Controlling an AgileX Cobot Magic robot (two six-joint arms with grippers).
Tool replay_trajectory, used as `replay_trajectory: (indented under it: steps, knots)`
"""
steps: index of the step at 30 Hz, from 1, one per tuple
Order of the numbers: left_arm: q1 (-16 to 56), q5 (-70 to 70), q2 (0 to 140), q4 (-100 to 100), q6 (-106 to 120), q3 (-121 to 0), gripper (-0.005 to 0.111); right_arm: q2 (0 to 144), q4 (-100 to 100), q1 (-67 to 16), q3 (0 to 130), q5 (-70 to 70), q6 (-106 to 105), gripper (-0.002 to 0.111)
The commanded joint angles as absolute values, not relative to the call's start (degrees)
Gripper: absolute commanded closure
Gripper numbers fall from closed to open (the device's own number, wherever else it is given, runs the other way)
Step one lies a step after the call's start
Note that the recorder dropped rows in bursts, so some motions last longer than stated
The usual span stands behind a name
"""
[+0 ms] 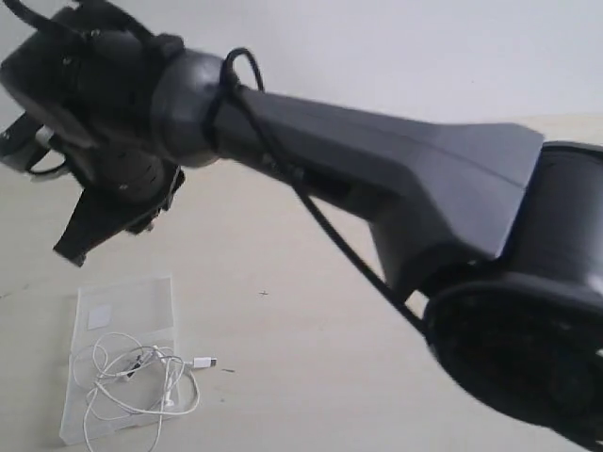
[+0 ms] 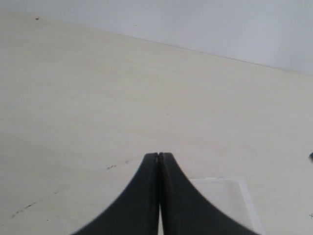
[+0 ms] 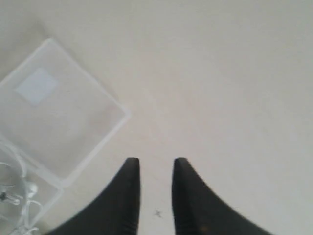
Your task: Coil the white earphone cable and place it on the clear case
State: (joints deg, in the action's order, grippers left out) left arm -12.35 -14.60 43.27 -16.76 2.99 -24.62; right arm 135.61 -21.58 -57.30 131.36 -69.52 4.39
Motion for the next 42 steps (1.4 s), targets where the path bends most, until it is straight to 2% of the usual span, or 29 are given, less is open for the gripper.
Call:
replay_trajectory:
  steps: [1,4,11,15,19,23,33,42]
  knots:
    - [-12.0,-13.4,43.2,-14.0,3.1,-24.5,0.107,129.2,-24.4,-53.7,128.8,-70.0,5.6,0.108]
    - [-12.0,-13.1,43.2,-13.9,3.1,-24.5,0.107,122.7,-21.9,-51.3,123.7,-70.0,5.6,0.108]
    - [-12.0,-11.6,43.2,-12.4,4.6,-24.5,0.107,99.7,-23.0,-50.5,94.3,-69.3,10.3,0.108]
    - [-12.0,-11.4,43.2,-12.7,4.3,-24.5,0.107,83.1,-23.2,-50.5,74.0,-54.1,13.2,0.108]
    - [-12.0,-11.4,43.2,-12.7,4.3,-24.5,0.107,75.1,-23.2,-50.5,63.8,-50.5,13.7,0.108]
    - [-12.0,-11.4,43.2,-12.7,4.3,-24.5,0.107,70.7,-19.9,-50.5,59.8,-51.1,13.7,0.108]
    - [-12.0,-11.4,43.2,-12.7,4.3,-24.5,0.107,69.5,-19.0,-50.7,59.8,-49.6,12.8,0.108]
    - [-12.0,-11.4,43.2,-12.7,4.3,-24.5,0.107,62.0,-23.9,-50.7,58.2,-39.9,13.1,0.108]
